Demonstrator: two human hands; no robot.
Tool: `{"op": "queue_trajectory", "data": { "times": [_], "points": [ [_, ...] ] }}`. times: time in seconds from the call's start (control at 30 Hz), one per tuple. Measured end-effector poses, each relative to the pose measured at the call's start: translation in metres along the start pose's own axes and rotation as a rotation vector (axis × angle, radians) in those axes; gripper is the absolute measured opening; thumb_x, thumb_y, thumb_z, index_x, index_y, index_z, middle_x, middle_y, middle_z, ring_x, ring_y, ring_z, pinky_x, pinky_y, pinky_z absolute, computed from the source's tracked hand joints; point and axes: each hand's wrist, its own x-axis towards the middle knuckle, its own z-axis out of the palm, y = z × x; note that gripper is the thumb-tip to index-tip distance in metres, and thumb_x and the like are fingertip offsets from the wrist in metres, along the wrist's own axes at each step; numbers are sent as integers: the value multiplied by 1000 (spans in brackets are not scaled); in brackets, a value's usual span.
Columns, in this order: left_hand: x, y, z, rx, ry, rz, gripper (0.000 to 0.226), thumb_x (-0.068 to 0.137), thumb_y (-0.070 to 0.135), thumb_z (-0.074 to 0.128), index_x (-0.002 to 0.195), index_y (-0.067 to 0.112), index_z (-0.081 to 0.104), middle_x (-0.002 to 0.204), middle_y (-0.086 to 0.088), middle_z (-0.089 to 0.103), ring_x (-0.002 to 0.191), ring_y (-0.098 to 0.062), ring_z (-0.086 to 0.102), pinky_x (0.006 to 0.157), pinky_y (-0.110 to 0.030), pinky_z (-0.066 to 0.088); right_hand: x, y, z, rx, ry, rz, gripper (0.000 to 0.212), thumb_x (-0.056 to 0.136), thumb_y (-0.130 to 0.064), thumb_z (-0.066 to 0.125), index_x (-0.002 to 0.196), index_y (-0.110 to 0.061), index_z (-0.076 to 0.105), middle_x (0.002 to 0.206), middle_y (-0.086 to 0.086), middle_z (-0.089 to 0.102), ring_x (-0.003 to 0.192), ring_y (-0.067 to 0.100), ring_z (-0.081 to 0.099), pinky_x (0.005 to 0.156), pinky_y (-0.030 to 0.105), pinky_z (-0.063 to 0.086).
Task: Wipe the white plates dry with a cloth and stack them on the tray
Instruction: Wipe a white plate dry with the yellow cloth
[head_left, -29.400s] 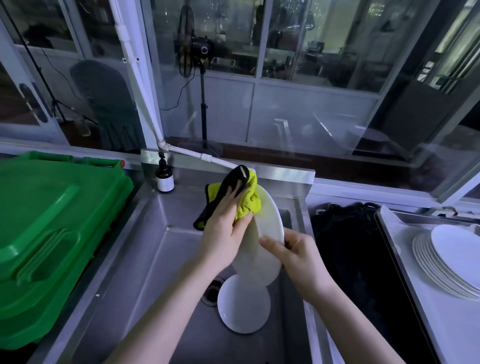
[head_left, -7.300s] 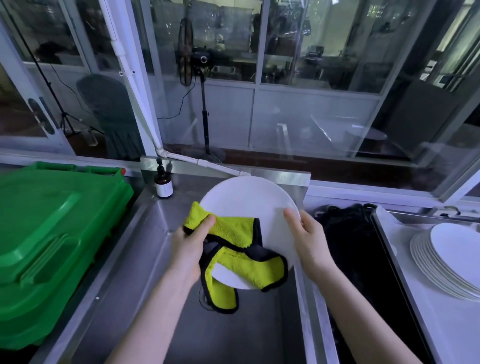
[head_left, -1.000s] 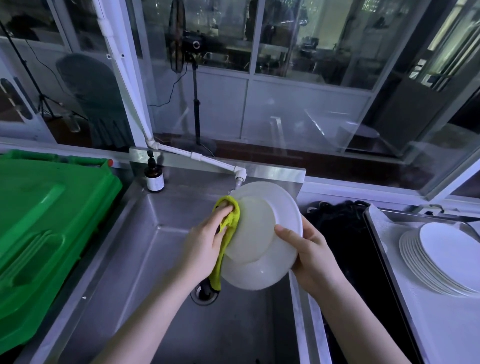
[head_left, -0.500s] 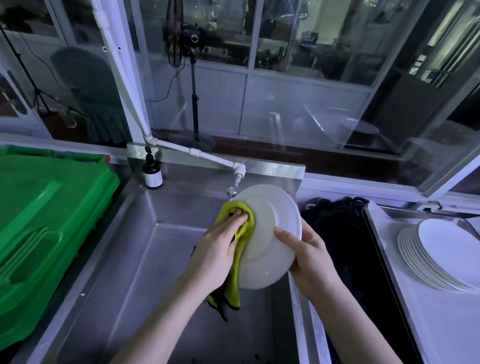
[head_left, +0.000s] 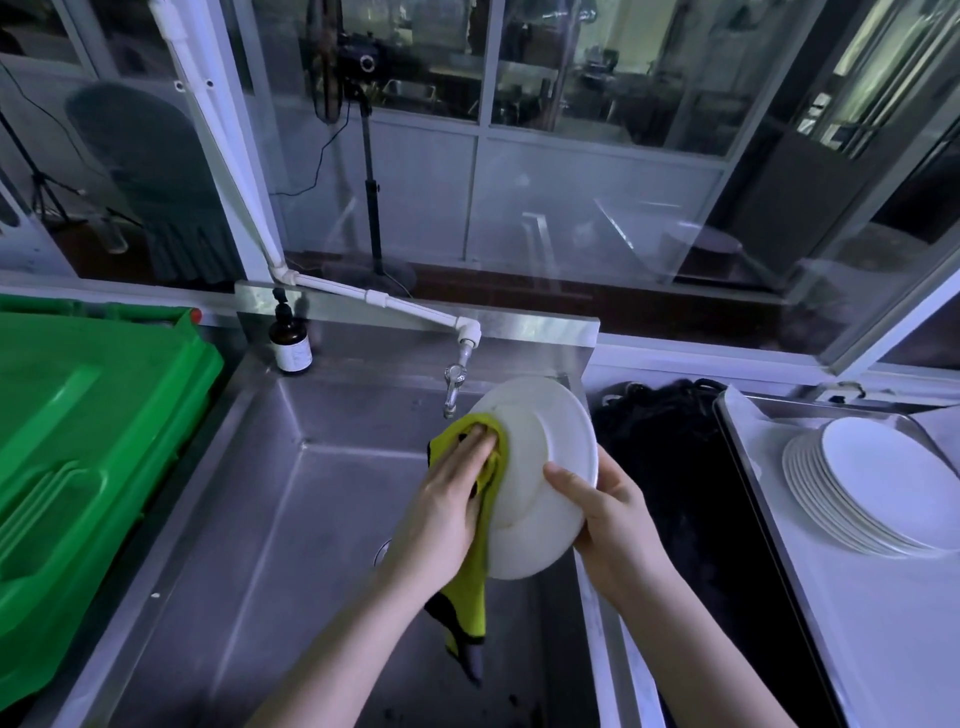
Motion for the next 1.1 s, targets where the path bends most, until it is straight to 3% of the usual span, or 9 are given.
{"op": "queue_trajectory", "data": {
  "times": [0.13, 0.23, 0.37, 0.5, 0.57, 0.7, 0.8, 0.97, 1.1],
  "points": [
    [-12, -21, 13, 24, 62, -69, 60, 81, -15, 60, 136, 10, 57, 139, -10, 56, 124, -29, 57, 102, -22, 38, -3, 1, -7, -36, 37, -24, 36, 75, -19, 73, 111, -24, 74, 108, 16, 73, 92, 30, 70, 72, 41, 56],
    [-14, -32, 16, -115, 6, -225, 53, 84, -6, 63, 131, 16, 61, 123, 0, 67, 108, -24, 65, 86, -14, 40, -4, 2, -13, -108, 65, -75, 32, 83, -13, 70, 111, -30, 74, 109, 11, 74, 98, 29, 71, 77, 43, 59],
    [-3, -41, 20, -198, -168, -371, 45, 86, 8, 68, 128, 19, 62, 123, 3, 67, 113, -19, 63, 94, -27, 48, -9, 10, -17, -326, 65, -167, 41, 92, -3, 65, 118, -35, 69, 109, 1, 75, 102, 23, 70, 87, 48, 58],
    [14, -44, 22, -186, -309, -433, 24, 91, 22, 67, 114, 19, 70, 114, -1, 71, 104, -16, 64, 85, -19, 47, -10, 23, -21, -675, 64, -197, 57, 91, -3, 65, 117, -53, 59, 108, -27, 69, 103, 0, 64, 86, 30, 55],
    [23, -41, 20, -318, -210, -569, 27, 98, 34, 56, 111, 16, 71, 114, -4, 72, 106, -22, 65, 91, -31, 49, -13, 27, -26, -807, 68, -191, 61, 92, -7, 65, 117, -60, 51, 107, -41, 63, 104, -11, 59, 85, 19, 50],
    [33, -21, 14, -907, -85, -808, 29, 99, 43, 48, 106, 21, 67, 100, -6, 76, 85, -25, 74, 68, -39, 59, -25, 34, -43, -1006, 54, -195, 57, 95, -14, 64, 127, -59, 50, 102, -13, 72, 91, 11, 68, 81, 39, 57],
    [37, -1, 15, -1034, -138, -876, 34, 95, 48, 54, 106, 18, 68, 91, -8, 77, 79, -29, 74, 57, -37, 58, -37, 33, -50, -1261, 53, -365, 54, 93, -13, 67, 138, -40, 55, 97, -1, 76, 76, 23, 71, 66, 36, 59],
    [30, 35, 37, -976, -153, -853, 19, 85, 11, 71, 104, 12, 71, 99, -12, 74, 81, -25, 74, 60, -32, 58, -61, 22, -79, -1652, -69, -589, 68, 86, 5, 60, 144, -31, 53, 140, -3, 60, 122, 27, 63, 74, 36, 63],
    [20, 75, 62, -1003, -95, -849, 35, 82, -6, 65, 113, 11, 70, 107, -14, 73, 89, -27, 71, 59, -30, 57, -79, 2, -121, -1691, -43, -677, 65, 82, -1, 74, 138, -30, 59, 137, -7, 63, 117, 22, 67, 71, 31, 60]
  ]
}}
